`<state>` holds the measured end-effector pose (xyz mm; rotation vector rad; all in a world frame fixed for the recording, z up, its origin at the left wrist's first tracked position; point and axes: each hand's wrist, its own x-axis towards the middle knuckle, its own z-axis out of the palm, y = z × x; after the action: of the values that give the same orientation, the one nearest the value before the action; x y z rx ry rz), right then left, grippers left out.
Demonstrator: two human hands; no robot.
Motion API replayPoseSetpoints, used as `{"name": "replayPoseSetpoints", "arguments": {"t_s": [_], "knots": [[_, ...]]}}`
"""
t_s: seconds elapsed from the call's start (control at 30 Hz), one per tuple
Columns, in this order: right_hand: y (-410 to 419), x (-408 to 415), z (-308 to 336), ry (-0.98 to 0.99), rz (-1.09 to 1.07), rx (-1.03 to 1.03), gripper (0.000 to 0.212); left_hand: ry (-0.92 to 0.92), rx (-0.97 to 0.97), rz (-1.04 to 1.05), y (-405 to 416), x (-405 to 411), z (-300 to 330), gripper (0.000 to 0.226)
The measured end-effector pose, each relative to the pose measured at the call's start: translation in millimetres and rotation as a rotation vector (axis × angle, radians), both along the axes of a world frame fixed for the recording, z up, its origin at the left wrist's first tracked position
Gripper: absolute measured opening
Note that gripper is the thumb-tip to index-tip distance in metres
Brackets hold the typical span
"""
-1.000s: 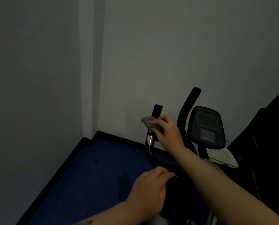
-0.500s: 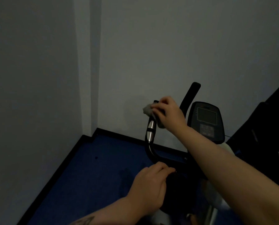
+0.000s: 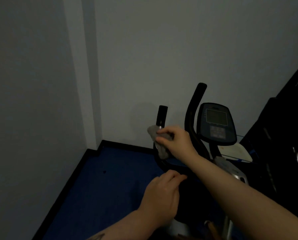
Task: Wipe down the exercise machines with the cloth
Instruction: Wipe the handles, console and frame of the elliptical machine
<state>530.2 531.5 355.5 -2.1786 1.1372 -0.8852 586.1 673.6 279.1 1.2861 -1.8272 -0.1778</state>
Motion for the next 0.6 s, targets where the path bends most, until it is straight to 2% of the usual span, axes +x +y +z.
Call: {"name": "replayPoseSetpoints", "arguments": {"t_s": [0.13, 0.2, 0.27, 0.37, 0.43, 0.6], "knots": [[22.9, -38.7, -5.1, 0.121, 0.108, 0.187, 0.021, 0.081, -0.050, -0.015, 4.5, 3.4, 6.7, 0.028], [23.4, -46.8, -0.7, 0.172, 0.076, 0.243, 0.019, 0.105, -0.080, 0.025, 9.5, 7.9, 11.8, 0.017], [22.5, -54.2, 4.5, 0.286, 0.036, 0.228, 0.020, 0.095, -0.114, 0.065, 12.6, 16.6, 16.3, 0.010], [21.8, -65.3, 9.1, 0.505, -0.066, 0.166, 0.020, 0.150, -0.118, 0.158, 2.3, 36.8, 23.1, 0.017], [25.3, -59.3, 4.2, 0.501, -0.142, 0.163, 0.021, 0.199, -0.086, 0.233, -12.2, 49.1, 28.7, 0.024], [43.9, -44.3, -4.3, 0.390, -0.008, 0.212, 0.022, 0.180, 0.011, 0.158, -45.6, 65.1, 38.4, 0.040]]}}
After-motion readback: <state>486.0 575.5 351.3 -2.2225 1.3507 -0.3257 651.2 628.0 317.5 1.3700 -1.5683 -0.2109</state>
